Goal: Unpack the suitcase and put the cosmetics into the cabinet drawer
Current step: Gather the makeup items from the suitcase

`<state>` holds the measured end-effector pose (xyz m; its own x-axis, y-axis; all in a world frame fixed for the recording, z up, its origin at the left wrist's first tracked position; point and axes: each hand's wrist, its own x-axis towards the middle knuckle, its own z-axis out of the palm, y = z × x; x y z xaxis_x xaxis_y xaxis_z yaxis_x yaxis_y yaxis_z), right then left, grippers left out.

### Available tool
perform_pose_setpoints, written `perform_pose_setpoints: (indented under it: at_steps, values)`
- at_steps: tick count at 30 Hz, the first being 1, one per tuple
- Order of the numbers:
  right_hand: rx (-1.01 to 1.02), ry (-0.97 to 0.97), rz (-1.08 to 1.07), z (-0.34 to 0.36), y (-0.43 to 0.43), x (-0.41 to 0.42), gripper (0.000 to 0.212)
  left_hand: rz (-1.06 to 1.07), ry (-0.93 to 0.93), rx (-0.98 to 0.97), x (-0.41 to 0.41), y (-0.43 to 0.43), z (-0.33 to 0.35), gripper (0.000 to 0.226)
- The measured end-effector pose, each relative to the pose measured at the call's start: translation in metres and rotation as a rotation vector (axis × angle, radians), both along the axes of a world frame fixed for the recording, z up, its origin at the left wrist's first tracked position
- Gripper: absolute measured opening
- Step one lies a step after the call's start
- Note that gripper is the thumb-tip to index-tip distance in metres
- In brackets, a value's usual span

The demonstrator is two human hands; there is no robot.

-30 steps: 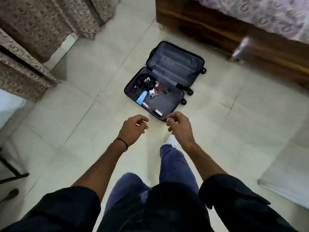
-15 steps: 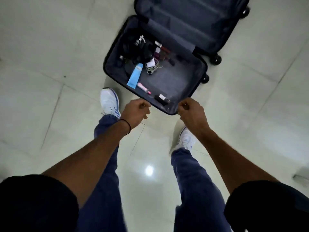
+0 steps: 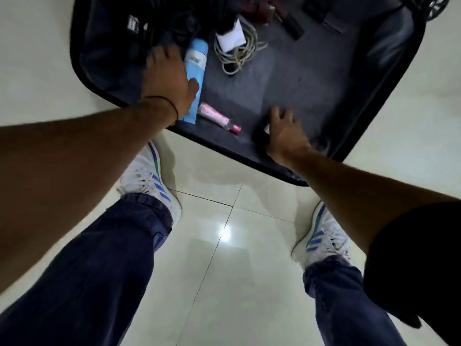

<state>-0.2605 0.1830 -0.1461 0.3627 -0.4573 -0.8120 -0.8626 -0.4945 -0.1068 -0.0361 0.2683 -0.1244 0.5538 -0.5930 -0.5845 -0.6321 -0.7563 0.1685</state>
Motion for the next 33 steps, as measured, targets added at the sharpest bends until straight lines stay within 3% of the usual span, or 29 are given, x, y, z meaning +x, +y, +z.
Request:
perform_pose_setpoints:
  at_steps: [4,7,9,12,15,20,24,27,30,33]
  values:
    - [-0.091,0.012,0.079,-0.006,0.007,0.007,0.062,0.021,-0.013,0.082,-0.005,-0.011,-0.013,0.063]
    - [-0.038,0.02,0.022,-0.002,0.001,0.012,0.072,0.055,-0.029,0.067,-0.013,-0.017,-0.015,0.06]
    - [0.035,-0.023,-0.062,0.001,-0.003,0.017,0.079,0.194,0.012,0.039,-0.013,-0.018,-0.016,0.058]
    - [0.121,-0.086,-0.241,0.004,-0.007,0.031,0.074,0.464,0.182,-0.072,-0.011,-0.013,-0.015,0.053]
    - [0.127,-0.089,-0.279,0.0,-0.006,0.043,0.066,0.558,0.336,-0.233,-0.011,-0.004,-0.005,0.041]
    - [0.101,-0.146,-0.323,-0.006,0.002,0.051,0.047,0.731,0.374,-0.432,-0.014,0.013,0.006,0.037]
    - [0.078,-0.254,-0.171,0.001,0.014,0.058,0.031,0.966,0.528,-0.486,-0.013,0.022,0.001,0.034]
    - [0.061,-0.422,-0.064,0.002,0.022,0.069,0.036,1.088,0.591,-0.501,-0.009,0.022,-0.004,0.028]
    - [0.096,-0.381,0.164,-0.003,0.03,0.079,0.046,1.155,0.59,-0.492,-0.007,0.022,-0.006,0.022]
    - [0.014,-0.296,0.345,-0.003,0.034,0.089,0.036,1.23,0.523,-0.491,-0.007,0.022,-0.008,0.022]
